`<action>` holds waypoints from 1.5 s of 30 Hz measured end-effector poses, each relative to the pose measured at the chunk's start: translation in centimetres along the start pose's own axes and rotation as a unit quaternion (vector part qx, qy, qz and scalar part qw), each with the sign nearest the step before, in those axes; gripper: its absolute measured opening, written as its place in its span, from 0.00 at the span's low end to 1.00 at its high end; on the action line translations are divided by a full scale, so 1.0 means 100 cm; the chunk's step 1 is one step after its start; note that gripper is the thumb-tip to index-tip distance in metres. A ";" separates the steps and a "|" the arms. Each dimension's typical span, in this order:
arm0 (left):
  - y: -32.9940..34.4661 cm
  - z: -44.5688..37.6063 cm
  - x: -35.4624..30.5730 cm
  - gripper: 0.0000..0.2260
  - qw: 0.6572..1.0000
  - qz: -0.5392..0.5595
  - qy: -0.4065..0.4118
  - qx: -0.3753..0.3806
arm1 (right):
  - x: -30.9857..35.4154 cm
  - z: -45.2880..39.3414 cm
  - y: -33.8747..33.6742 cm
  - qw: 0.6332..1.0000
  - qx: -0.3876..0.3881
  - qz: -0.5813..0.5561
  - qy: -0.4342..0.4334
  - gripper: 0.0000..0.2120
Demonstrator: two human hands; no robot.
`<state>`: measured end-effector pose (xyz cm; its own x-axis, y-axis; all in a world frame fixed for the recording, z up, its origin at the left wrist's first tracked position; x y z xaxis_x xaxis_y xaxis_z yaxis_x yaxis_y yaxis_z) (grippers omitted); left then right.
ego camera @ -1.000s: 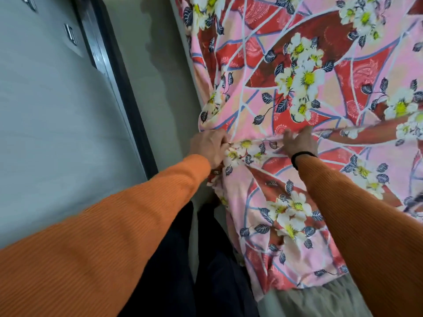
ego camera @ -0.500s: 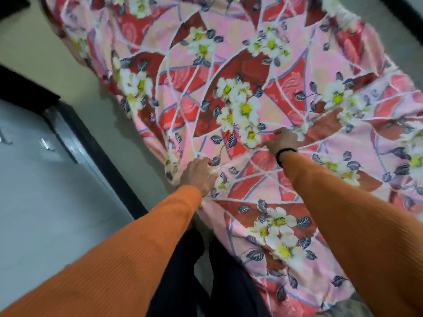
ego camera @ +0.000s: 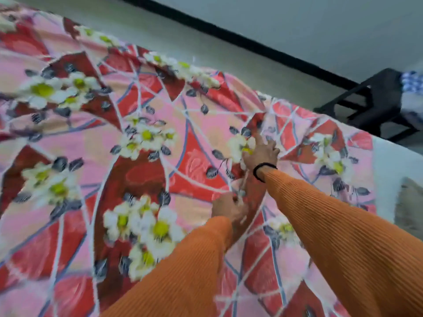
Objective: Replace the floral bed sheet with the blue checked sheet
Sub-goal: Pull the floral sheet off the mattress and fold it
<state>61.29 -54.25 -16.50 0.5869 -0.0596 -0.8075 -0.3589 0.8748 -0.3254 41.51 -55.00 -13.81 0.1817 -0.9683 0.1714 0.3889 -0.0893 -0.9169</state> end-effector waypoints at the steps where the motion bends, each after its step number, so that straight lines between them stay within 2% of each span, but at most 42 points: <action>1: 0.002 -0.016 -0.008 0.12 0.999 -0.004 0.022 0.026 | 0.007 -0.018 -0.005 1.000 -0.007 -0.004 0.012 0.27; 3: 0.004 -0.044 -0.024 0.05 0.996 -0.004 0.060 0.068 | 0.022 -0.050 -0.011 0.999 -0.021 -0.009 0.029 0.24; 7: 0.002 -0.074 -0.051 0.04 0.982 0.084 0.130 0.112 | 0.045 -0.084 -0.029 0.998 -0.045 0.016 0.052 0.40; 9: -0.001 -0.069 -0.064 0.06 0.965 0.130 0.180 0.138 | 0.038 -0.099 -0.040 0.994 -0.056 0.038 0.090 0.44; 10: -0.005 -0.066 -0.066 0.05 0.959 0.144 0.198 0.142 | 0.033 -0.106 -0.046 0.991 -0.068 0.048 0.107 0.41; 13: -0.025 -0.063 -0.063 0.10 0.954 0.149 0.223 0.134 | 0.021 -0.126 -0.068 0.986 -0.121 0.048 0.109 0.14; 14: -0.033 -0.066 -0.060 0.09 0.955 0.154 0.218 0.132 | 0.020 -0.130 -0.078 0.985 -0.133 0.026 0.103 0.07; 15: -0.040 -0.069 -0.057 0.05 0.955 0.161 0.210 0.132 | 0.025 -0.132 -0.088 0.986 -0.141 -0.003 0.092 0.06; 16: -0.050 -0.071 -0.055 0.01 0.954 0.172 0.207 0.130 | 0.033 -0.134 -0.098 0.985 -0.152 -0.034 0.080 0.09; 20: -0.097 -0.078 -0.049 0.15 0.961 0.189 0.185 0.084 | 0.077 -0.130 -0.129 0.971 -0.201 -0.120 0.046 0.14; 22: -0.119 -0.077 -0.046 0.16 0.965 0.173 0.190 0.057 | 0.102 -0.123 -0.129 0.971 -0.193 -0.143 0.016 0.19; 24: -0.135 -0.074 -0.035 0.15 0.969 0.151 0.193 0.042 | 0.128 -0.114 -0.118 0.970 -0.158 -0.181 -0.029 0.19; 26: -0.148 -0.069 -0.020 0.13 0.974 0.131 0.186 0.023 | 0.153 -0.109 -0.098 0.974 -0.100 -0.192 -0.066 0.16; 28: -0.158 -0.064 0.001 0.10 0.978 0.126 0.169 0.005 | 0.173 -0.098 -0.071 0.981 -0.027 -0.170 -0.086 0.19; 30: -0.153 -0.056 0.027 0.14 0.983 0.150 0.103 0.024 | 0.181 -0.080 -0.044 0.984 0.060 -0.148 -0.084 0.21; 32: -0.139 -0.040 0.049 0.17 0.980 0.186 0.010 0.066 | 0.181 -0.057 -0.027 0.984 0.071 -0.135 -0.088 0.25; 36: -0.115 -0.013 0.067 0.16 0.978 0.188 -0.020 0.087 | 0.154 0.014 -0.024 0.966 -0.050 -0.230 -0.103 0.22; 38: -0.104 0.006 0.069 0.11 0.975 0.188 -0.037 0.110 | 0.122 0.064 -0.016 0.949 -0.093 -0.287 -0.092 0.13; 40: -0.092 0.027 0.080 0.15 0.974 0.170 -0.054 0.137 | 0.084 0.132 -0.007 0.942 -0.105 -0.314 -0.057 0.06; 42: -0.081 0.052 0.101 0.21 0.974 0.135 -0.089 0.160 | 0.035 0.204 0.018 0.948 -0.065 -0.310 0.017 0.09; 43: -0.075 0.064 0.105 0.20 0.971 0.127 -0.098 0.177 | 0.011 0.236 0.034 0.954 -0.027 -0.293 0.056 0.11; 45: -0.067 0.097 0.112 0.11 0.967 0.101 -0.101 0.213 | -0.036 0.306 0.068 0.963 0.067 -0.231 0.124 0.16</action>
<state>77.32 -56.09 -18.56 0.6809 0.1915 -0.7069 -0.1760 0.9797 0.0958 71.11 -44.98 -9.68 -0.2535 -0.8596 0.4437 0.4919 -0.5095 -0.7060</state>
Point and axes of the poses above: each hand's wrist, its own z-axis away from the middle knuckle, its own y-axis out of the palm, x = y × z, the point moved 8 cm from there along -z, towards the middle knuckle, and after that the axes turned 11 degrees about y, right-handed, at the moved point
